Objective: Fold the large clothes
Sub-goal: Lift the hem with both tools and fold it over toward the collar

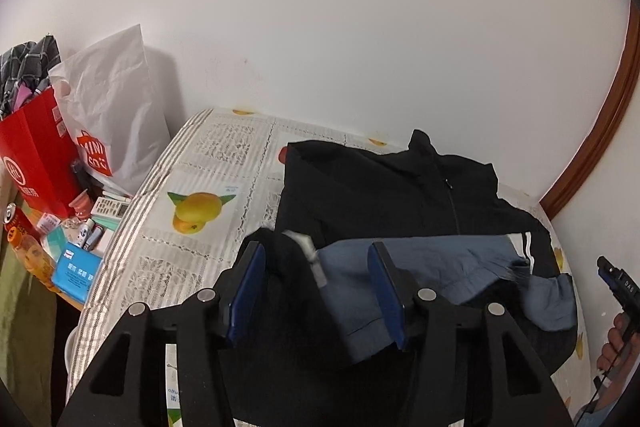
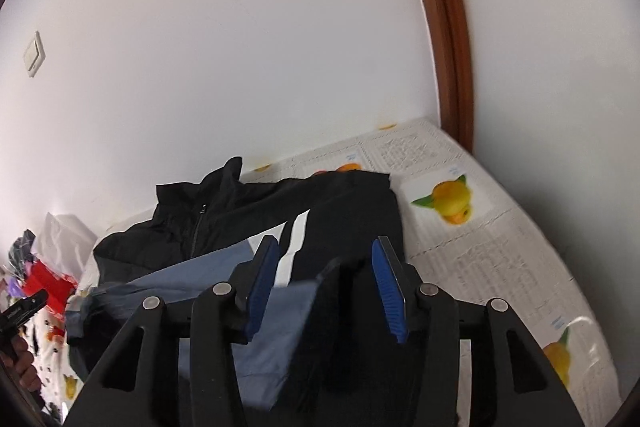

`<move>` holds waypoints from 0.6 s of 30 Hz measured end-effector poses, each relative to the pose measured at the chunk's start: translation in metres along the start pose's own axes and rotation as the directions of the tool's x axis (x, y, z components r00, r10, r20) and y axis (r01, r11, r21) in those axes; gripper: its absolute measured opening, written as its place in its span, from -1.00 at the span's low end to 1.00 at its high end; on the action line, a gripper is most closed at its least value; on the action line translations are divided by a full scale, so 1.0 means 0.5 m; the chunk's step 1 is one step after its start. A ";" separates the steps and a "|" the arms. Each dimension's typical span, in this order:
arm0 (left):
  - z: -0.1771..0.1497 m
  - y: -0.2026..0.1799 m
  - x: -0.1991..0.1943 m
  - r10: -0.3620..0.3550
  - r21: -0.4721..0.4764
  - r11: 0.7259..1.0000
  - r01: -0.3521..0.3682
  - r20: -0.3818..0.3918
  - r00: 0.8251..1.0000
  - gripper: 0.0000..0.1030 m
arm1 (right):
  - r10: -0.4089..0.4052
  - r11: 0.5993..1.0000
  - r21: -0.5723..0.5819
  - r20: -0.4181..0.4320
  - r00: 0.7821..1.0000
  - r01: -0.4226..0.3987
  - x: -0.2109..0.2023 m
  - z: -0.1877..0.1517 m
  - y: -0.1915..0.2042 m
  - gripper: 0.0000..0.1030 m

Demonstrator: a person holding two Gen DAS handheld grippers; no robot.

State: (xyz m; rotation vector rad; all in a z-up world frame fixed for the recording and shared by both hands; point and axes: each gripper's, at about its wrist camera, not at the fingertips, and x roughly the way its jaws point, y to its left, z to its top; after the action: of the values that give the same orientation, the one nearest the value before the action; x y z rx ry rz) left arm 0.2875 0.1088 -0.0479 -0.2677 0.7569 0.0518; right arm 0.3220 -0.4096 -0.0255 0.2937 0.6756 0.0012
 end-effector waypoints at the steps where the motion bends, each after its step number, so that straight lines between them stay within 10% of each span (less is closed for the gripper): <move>1: -0.006 0.001 0.002 0.007 0.005 1.000 -0.007 -0.006 1.000 -0.01 | -0.001 1.000 -0.001 -0.002 1.000 0.001 -0.003 -0.001 -0.003 -0.06; 18: -0.113 0.069 0.002 0.064 0.025 0.998 -0.062 -0.104 0.992 0.06 | -0.099 0.993 -0.078 -0.165 0.981 0.087 -0.003 -0.156 -0.075 -0.06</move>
State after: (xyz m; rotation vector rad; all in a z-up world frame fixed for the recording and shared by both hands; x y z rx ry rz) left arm 0.2452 0.1275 -0.0954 -0.2274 0.8698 0.0903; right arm 0.2690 -0.4246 -0.0924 0.1947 0.8556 -0.0400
